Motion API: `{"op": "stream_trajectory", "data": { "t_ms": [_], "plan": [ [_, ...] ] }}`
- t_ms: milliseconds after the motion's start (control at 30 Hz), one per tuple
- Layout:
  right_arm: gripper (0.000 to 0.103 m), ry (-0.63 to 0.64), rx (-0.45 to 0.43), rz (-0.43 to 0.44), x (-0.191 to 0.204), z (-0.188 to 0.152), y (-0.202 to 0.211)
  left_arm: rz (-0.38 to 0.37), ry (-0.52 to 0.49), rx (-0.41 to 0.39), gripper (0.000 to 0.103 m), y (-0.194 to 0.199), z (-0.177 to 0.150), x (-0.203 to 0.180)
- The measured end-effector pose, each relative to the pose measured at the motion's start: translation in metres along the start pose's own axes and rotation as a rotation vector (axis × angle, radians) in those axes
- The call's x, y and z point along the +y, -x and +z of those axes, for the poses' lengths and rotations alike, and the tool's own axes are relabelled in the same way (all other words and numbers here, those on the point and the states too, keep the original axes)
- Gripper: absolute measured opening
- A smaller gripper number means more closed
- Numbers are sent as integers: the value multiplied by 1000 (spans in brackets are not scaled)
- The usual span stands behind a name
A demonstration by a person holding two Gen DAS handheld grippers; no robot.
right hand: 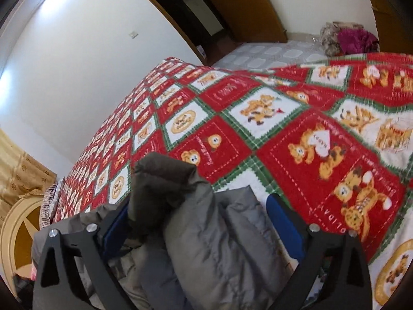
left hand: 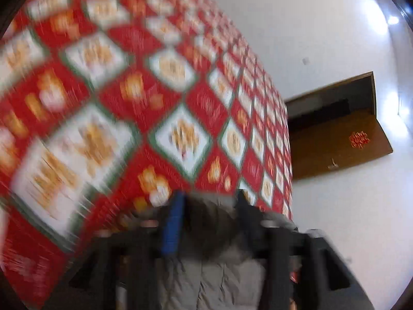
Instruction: Fold large clothes
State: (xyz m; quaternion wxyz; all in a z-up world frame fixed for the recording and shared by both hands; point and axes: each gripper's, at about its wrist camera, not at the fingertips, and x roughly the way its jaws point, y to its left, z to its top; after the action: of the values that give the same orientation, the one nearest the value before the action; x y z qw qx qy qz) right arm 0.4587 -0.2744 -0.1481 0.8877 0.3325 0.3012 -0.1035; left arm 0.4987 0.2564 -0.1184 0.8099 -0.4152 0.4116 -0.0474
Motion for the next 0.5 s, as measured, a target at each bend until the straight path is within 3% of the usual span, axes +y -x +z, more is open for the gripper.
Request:
{"op": "stream_trajectory", "data": {
  "t_ms": [33, 67, 133, 200, 233, 267, 300, 367, 433, 500],
  "plan": [
    [97, 24, -21, 4, 4, 2, 10, 38, -18, -77, 88, 16, 4, -5],
    [95, 43, -48, 10, 8, 4, 20, 62, -32, -151, 91, 35, 6, -9],
    [94, 88, -139, 23, 18, 8, 49, 84, -57, -198, 91, 53, 6, -16],
    [82, 183, -222, 20, 37, 12, 81, 156, -151, -213, 91, 60, -3, -34],
    [68, 255, -217, 15, 52, 12, 89, 207, -221, -223, 91, 57, -11, -47],
    [58, 302, -200, 23, 63, 13, 87, 256, -297, -227, 91, 51, -22, -60],
    [54, 368, -164, 47, 80, 10, 85, 292, -378, -219, 91, 39, -35, -76],
    [46, 509, -73, 92, 113, -4, 77, 304, -496, -173, 91, 15, -57, -99],
    [32, 609, 4, 140, 140, -25, 63, 302, -559, -116, 91, -16, -74, -115],
    [28, 692, 74, 151, 159, -45, 44, 304, -599, -72, 91, -46, -89, -128]
  ]
}}
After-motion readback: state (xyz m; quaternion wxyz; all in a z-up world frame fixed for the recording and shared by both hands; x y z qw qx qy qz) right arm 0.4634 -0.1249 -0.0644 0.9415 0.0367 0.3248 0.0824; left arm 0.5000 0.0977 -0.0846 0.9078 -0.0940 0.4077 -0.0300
